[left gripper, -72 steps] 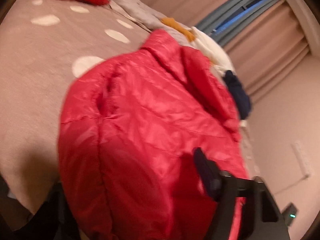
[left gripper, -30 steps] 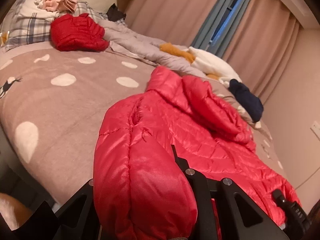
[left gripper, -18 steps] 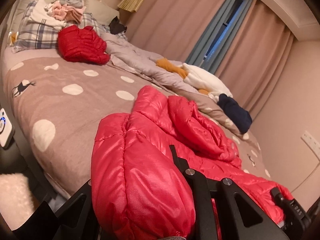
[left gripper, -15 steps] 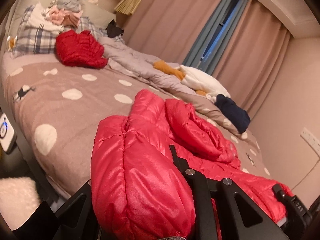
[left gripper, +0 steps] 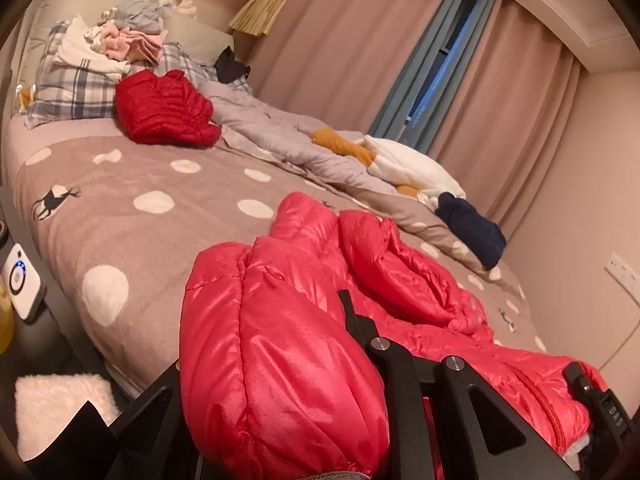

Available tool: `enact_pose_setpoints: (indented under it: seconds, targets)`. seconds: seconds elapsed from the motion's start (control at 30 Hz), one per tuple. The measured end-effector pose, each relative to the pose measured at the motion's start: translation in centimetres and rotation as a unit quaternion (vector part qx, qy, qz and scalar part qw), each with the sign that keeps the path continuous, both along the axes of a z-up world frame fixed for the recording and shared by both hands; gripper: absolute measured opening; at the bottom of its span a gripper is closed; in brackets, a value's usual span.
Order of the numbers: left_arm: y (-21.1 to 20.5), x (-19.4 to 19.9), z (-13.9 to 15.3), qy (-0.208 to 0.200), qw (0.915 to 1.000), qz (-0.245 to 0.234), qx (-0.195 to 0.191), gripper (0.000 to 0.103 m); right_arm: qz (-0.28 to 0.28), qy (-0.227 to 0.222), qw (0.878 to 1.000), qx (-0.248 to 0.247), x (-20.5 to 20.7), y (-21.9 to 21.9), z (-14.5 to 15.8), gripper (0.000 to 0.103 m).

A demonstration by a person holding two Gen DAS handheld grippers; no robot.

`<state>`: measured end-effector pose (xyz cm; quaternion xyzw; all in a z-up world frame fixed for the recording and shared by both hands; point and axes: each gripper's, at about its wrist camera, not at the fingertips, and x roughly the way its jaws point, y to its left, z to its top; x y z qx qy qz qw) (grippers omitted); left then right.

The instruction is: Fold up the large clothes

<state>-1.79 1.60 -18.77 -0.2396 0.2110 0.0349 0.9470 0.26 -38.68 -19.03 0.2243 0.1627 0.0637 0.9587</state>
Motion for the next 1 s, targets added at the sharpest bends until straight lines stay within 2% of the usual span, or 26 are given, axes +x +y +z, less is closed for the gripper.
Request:
enact_pose_setpoints:
  seconds: [0.1,0.2,0.37,0.47,0.67,0.77,0.9,1.0]
  targets:
    - [0.5,-0.3,0.5,-0.005,1.0,-0.004,-0.006,0.017,0.007,-0.011,1.0,-0.005,-0.3,0.2,0.7,0.013]
    - [0.3,-0.6,0.9,-0.011,0.9999,-0.003,0.008,0.017,0.015,-0.022,1.0,-0.001,-0.5,0.1,1.2,0.014]
    - [0.6,-0.5,0.8,-0.004,0.9999,-0.005,0.009,0.017,0.016,-0.025,0.999,-0.023,-0.7,0.5,1.6,0.015]
    - [1.0,-1.0,1.5,-0.018,0.9998,-0.009,0.0,0.017,0.023,-0.03,0.999,-0.013,-1.0,0.2,1.9,0.015]
    - [1.1,-1.2,2.8,-0.041,0.999,-0.017,0.003,0.017,0.028,-0.054,0.998,-0.03,-2.0,0.4,3.2,0.017]
    - [1.2,0.0,3.1,-0.049,0.9985,-0.026,-0.001,0.017,0.04,-0.058,0.997,-0.021,-1.4,0.2,3.1,0.018]
    - [-0.1,3.7,3.5,-0.039,0.9973,-0.033,0.053,0.017,0.03,-0.044,0.998,-0.043,1.1,0.4,2.9,0.019]
    - [-0.2,6.0,3.7,-0.04,0.9968,-0.036,0.06,0.017,0.028,-0.045,0.996,-0.066,3.5,0.9,3.1,0.02]
